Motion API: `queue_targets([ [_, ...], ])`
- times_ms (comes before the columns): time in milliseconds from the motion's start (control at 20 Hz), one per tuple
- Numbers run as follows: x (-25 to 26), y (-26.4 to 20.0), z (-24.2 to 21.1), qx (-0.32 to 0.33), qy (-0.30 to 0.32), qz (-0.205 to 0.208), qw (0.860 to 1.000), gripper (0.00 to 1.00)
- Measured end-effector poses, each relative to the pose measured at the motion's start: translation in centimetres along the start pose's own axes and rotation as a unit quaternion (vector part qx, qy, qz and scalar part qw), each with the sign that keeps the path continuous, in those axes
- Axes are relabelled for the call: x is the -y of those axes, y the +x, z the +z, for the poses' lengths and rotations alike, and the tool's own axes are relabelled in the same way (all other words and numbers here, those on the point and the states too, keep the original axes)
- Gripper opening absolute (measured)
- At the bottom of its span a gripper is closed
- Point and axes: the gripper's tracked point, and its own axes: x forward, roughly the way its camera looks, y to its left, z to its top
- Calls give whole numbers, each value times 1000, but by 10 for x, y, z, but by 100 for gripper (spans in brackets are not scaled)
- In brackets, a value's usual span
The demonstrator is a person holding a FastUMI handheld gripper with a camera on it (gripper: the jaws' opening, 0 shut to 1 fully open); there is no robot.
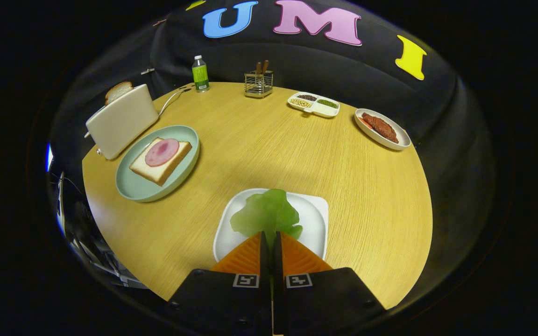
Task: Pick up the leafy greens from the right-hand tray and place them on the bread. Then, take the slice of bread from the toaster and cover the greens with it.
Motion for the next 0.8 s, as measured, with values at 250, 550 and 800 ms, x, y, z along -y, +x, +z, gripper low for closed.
queue_targets([
  [250, -11, -28, 30, 12, 9, -32, 999, 6],
  [550, -49, -55, 77, 48, 42, -41, 997, 6],
  [800, -111, -58, 103, 65, 57, -2, 996, 6],
])
